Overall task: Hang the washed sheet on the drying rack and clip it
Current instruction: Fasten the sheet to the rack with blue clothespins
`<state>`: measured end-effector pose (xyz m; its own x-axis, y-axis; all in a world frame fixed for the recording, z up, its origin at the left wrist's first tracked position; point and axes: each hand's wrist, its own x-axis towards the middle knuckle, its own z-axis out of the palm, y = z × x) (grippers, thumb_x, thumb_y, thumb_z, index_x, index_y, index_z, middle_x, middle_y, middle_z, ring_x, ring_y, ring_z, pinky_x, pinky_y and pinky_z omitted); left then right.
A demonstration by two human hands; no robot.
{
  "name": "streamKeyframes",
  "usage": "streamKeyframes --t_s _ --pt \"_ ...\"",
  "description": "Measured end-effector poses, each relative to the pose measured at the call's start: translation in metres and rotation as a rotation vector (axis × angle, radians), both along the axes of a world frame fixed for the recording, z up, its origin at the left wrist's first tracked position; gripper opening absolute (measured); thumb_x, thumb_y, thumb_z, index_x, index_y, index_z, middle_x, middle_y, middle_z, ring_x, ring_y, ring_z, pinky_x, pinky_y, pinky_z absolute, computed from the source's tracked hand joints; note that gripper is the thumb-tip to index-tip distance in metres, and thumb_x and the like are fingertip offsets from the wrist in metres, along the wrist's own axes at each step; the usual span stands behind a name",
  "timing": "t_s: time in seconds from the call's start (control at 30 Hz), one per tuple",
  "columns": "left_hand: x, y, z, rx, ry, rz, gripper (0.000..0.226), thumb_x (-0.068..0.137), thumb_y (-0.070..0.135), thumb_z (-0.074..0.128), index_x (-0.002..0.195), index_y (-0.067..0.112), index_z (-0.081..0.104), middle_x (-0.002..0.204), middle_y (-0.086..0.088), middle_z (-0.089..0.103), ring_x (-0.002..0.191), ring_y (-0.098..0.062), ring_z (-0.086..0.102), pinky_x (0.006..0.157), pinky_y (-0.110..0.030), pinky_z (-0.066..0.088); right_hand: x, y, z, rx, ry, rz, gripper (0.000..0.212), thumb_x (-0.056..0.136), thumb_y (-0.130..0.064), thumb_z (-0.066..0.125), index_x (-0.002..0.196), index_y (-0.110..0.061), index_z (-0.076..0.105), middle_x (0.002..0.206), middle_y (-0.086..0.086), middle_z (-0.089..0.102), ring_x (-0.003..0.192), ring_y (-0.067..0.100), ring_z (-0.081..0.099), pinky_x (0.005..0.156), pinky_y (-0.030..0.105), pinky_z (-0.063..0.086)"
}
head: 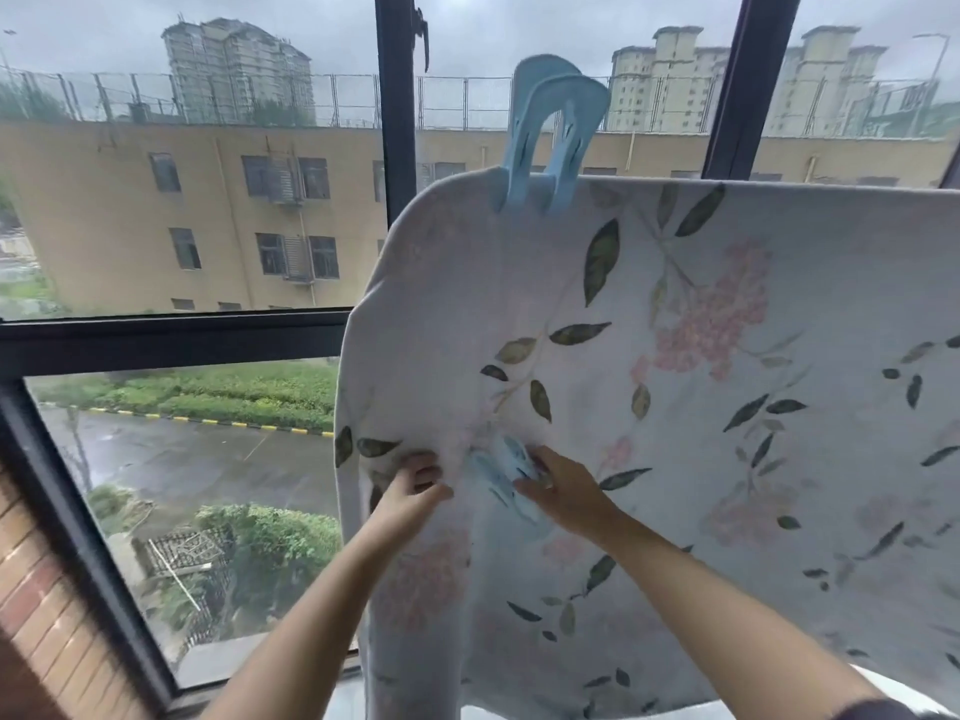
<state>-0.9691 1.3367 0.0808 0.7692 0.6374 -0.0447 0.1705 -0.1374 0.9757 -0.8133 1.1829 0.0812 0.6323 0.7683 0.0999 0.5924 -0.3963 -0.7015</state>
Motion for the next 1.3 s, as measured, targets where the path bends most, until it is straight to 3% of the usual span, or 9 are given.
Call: streamKeyframes --t_s 0.17,0.37,0.5,0.7,0.77,0.87,0.97,1.13,1.3 --pt "0.004 0.001 -0.045 0.197 0.397 -0.001 0.034 0.073 0.032 0.052 0.103 0.016 0.056 0.106 -0.008 0.057 0.098 -0.024 0.057 0.073 -0.022 0.041 0.054 -0.036 -0.060 -0.551 -0.022 -0.349 0.014 0.085 -0.020 0.050 0.076 -0.014 0.040 0.074 -0.001 0.042 0.076 0.020 0.054 0.051 0.023 0.031" --pt "0.057 -0.007 -0.054 0.382 0.364 -0.017 0.056 0.089 0.019 0.053 0.142 0.021 0.036 0.139 -0.001 0.044 0.113 -0.014 0.052 0.084 -0.018 0.034 0.072 -0.051 -0.051 -0.257 -0.078 -0.264 0.030 0.091 -0.028 0.050 0.117 -0.013 0.049 0.111 0.006 0.058 0.105 0.023 0.057 0.085 0.034 0.043" --pt "0.095 -0.010 -0.073 0.404 0.714 -0.157 0.045 0.092 0.028 0.051 0.135 0.017 0.045 0.139 -0.007 0.047 0.128 -0.026 0.044 0.097 -0.026 0.037 0.121 -0.114 -0.053 -0.681 -0.066 -0.520 0.038 0.092 -0.026 0.047 0.127 -0.010 0.049 0.131 0.007 0.054 0.122 0.025 0.052 0.096 0.031 0.041" --pt "0.181 -0.083 -0.035 0.425 -0.080 -0.226 0.030 0.089 0.014 0.052 0.118 0.025 0.054 0.109 0.002 0.063 0.099 -0.013 0.060 0.082 -0.017 0.045 0.173 -0.137 -0.050 -0.173 -0.256 -0.085 0.058 0.090 -0.055 0.039 0.135 -0.018 0.042 0.133 0.001 0.050 0.124 0.019 0.047 0.099 0.030 0.036" --pt "0.215 -0.083 -0.035 0.385 0.108 0.006 0.040 0.093 0.014 0.050 0.133 0.013 0.046 0.123 -0.009 0.057 0.114 -0.026 0.055 0.090 -0.028 0.045 0.216 -0.154 -0.051 -0.118 -0.208 -0.306 0.063 0.091 -0.054 0.037 0.140 -0.015 0.039 0.138 0.005 0.049 0.124 0.024 0.048 0.102 0.035 0.038" --pt "0.224 -0.092 -0.055 0.389 0.656 0.139 0.053 0.092 0.019 0.048 0.141 0.008 0.032 0.137 -0.014 0.047 0.123 -0.032 0.048 0.094 -0.036 0.041 0.268 -0.208 -0.072 -0.571 -0.028 -0.650 0.042 0.092 -0.029 0.045 0.129 -0.009 0.045 0.131 0.012 0.054 0.119 0.030 0.053 0.098 0.038 0.043" --pt "0.250 -0.135 -0.060 0.591 0.497 0.055 0.033 0.093 0.012 0.048 0.125 0.011 0.055 0.124 -0.005 0.056 0.110 -0.022 0.055 0.091 -0.032 0.045 0.286 -0.238 -0.082 -0.640 -0.135 -0.446 0.033 0.092 -0.030 0.046 0.118 -0.010 0.047 0.122 0.010 0.058 0.113 0.028 0.057 0.085 0.032 0.043" --pt "0.306 -0.192 -0.043 0.562 -0.147 -0.067 0.026 0.087 0.003 0.050 0.108 0.018 0.055 0.093 0.003 0.065 0.086 -0.012 0.062 0.080 -0.025 0.051 0.303 -0.230 -0.062 -0.212 -0.442 0.137 0.051 0.095 -0.041 0.045 0.136 -0.011 0.041 0.132 0.009 0.051 0.119 0.027 0.050 0.093 0.037 0.043" --pt "0.342 -0.153 -0.077 0.431 0.879 -0.025 0.071 0.087 0.043 0.051 0.144 0.008 0.027 0.136 -0.017 0.044 0.121 -0.029 0.048 0.100 -0.036 0.041 0.379 -0.287 -0.074 -0.406 -0.125 -0.649 0.038 0.093 -0.034 0.044 0.121 -0.009 0.044 0.124 0.014 0.057 0.114 0.033 0.055 0.090 0.039 0.044"
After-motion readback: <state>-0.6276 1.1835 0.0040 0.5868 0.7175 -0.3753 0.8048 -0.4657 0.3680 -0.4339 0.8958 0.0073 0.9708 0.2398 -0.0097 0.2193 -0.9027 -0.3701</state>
